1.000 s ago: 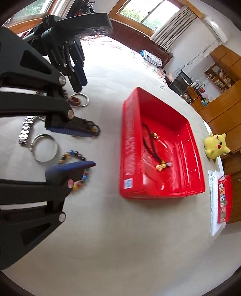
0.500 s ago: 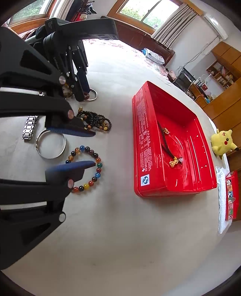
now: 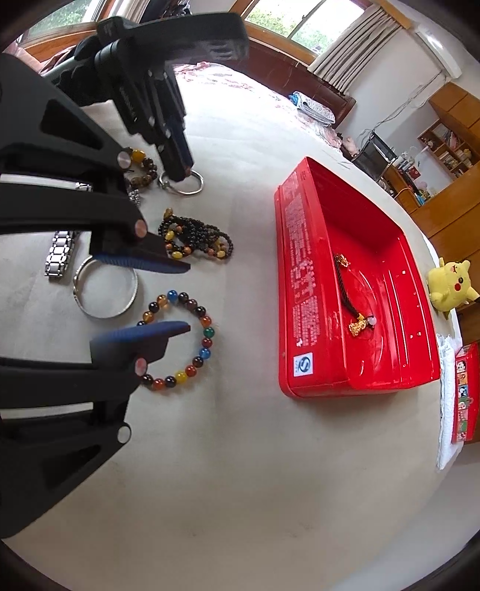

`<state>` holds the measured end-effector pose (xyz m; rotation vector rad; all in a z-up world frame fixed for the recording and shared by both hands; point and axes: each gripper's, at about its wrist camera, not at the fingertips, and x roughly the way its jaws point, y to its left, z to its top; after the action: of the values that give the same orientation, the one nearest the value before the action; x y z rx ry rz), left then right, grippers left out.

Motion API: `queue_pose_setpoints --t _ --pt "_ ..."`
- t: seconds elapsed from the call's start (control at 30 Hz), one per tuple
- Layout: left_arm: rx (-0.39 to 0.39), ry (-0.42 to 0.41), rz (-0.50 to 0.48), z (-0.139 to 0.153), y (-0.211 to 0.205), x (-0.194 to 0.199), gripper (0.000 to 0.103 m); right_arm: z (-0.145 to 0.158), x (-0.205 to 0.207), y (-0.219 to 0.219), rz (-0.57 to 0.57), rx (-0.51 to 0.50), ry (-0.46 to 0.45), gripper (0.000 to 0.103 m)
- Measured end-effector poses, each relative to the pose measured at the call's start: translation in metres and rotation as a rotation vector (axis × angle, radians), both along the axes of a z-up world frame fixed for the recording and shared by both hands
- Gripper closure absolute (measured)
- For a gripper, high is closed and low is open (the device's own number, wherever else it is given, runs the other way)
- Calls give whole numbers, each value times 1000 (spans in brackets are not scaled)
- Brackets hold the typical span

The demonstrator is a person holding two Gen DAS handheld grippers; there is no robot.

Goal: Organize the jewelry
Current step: 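Grasp the brown wooden ring with the left tool while the right tool reaches the silver bangle, then lift the brown ring with the left tool while the right tool grasps the silver bangle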

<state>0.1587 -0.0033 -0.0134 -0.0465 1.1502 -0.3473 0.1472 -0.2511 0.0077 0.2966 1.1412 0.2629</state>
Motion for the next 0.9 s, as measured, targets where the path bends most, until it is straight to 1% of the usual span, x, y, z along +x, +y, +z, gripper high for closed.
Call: queue_pose_setpoints --t 0.1,0.23,0.27,0.3,0.37,0.47,0.63,0.77,0.83,0.87,0.9 --pt "9 -22 11 7 6 -6 73 -1 -10 3 4 4 6 76" --pt "22 -47 22 13 12 -12 73 -5 -29 9 19 13 37 74" --pt "21 -45 20 13 13 -13 73 -6 -33 11 24 18 50 70" --pt "18 -42 18 14 13 -14 73 -6 -35 12 25 19 57 62" --pt "13 -37 13 13 13 -12 73 -7 -40 13 6 1 67 50" --pt "18 -38 16 12 13 -11 73 -5 -44 12 -23 -43 60 45" --pt "19 -40 14 11 11 -9 73 -19 -43 20 -18 -73 103 42" --pt "21 -37 11 10 10 -9 73 -20 -44 29 -11 -130 85 40" --pt "20 -36 11 10 10 -9 73 -22 -44 36 -1 -177 74 40" --pt "20 -36 11 10 10 -9 73 -22 -45 41 7 -204 62 43" --pt "19 -35 12 9 11 -9 73 -22 -46 43 11 -219 55 52"
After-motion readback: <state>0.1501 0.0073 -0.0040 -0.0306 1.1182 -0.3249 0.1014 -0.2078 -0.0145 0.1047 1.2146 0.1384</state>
